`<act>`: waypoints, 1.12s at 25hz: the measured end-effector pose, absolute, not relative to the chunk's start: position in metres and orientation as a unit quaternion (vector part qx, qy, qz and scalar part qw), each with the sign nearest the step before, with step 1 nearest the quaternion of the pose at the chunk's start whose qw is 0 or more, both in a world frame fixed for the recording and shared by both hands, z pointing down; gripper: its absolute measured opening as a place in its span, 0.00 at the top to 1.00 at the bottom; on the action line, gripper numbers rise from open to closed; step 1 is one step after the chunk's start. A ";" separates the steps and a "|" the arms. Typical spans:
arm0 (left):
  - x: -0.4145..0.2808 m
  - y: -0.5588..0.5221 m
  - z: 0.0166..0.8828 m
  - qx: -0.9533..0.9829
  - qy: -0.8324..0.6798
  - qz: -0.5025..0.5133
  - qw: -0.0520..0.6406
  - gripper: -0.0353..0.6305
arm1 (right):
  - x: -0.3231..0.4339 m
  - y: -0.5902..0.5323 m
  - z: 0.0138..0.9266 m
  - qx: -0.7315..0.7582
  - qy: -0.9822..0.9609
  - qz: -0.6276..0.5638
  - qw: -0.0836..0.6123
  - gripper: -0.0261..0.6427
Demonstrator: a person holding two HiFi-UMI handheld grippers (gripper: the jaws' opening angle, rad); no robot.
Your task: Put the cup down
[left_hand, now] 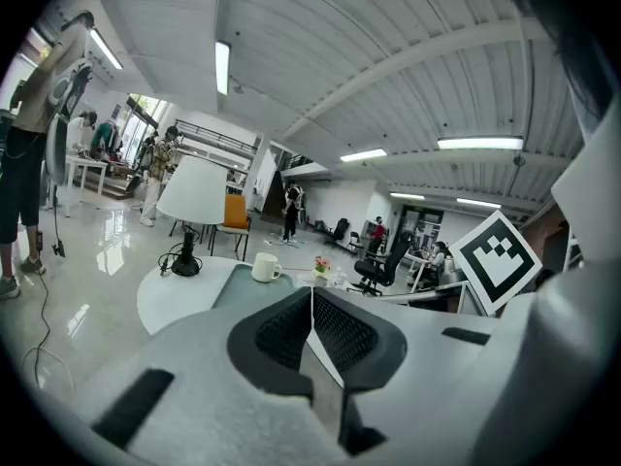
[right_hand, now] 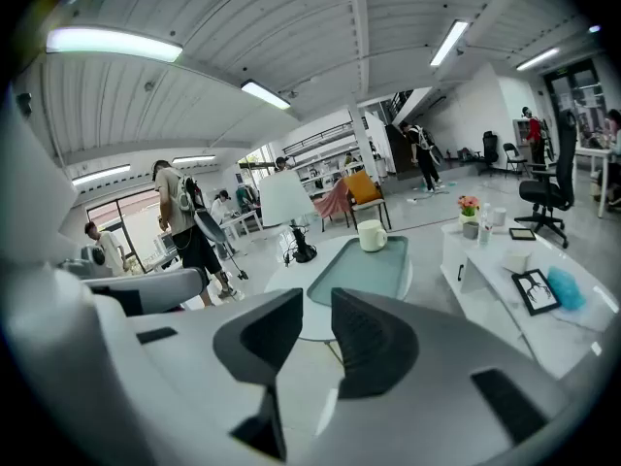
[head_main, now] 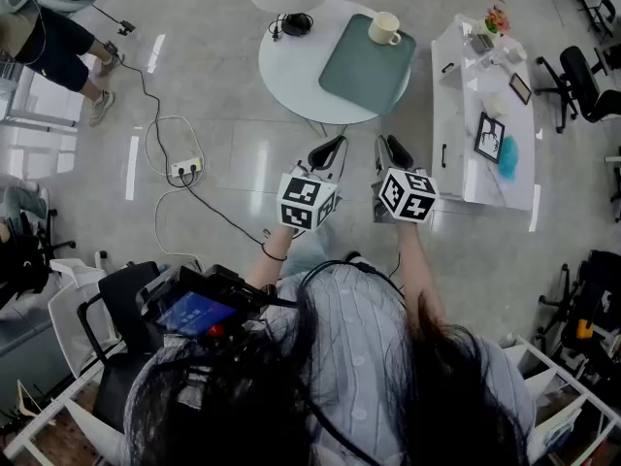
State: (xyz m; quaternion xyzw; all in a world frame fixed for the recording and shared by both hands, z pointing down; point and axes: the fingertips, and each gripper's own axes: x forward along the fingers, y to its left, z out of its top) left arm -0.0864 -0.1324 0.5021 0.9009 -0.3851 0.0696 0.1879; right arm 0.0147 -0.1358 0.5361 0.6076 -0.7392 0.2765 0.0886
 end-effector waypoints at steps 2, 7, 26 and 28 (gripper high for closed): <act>-0.075 -0.123 0.501 0.903 -0.381 0.072 0.187 0.92 | 0.025 -0.125 0.536 0.608 -0.737 0.283 0.083 0.80; -0.048 -0.096 0.497 0.904 -0.379 0.074 0.183 0.92 | 0.048 -0.097 0.536 0.606 -0.737 0.290 0.074 0.80; 0.000 0.052 0.480 0.893 -0.417 0.079 0.149 0.92 | 0.072 0.052 0.529 0.539 -0.794 0.276 0.059 0.83; 0.001 0.067 0.477 0.893 -0.420 0.077 0.145 0.92 | 0.072 0.068 0.525 0.535 -0.799 0.269 0.058 0.84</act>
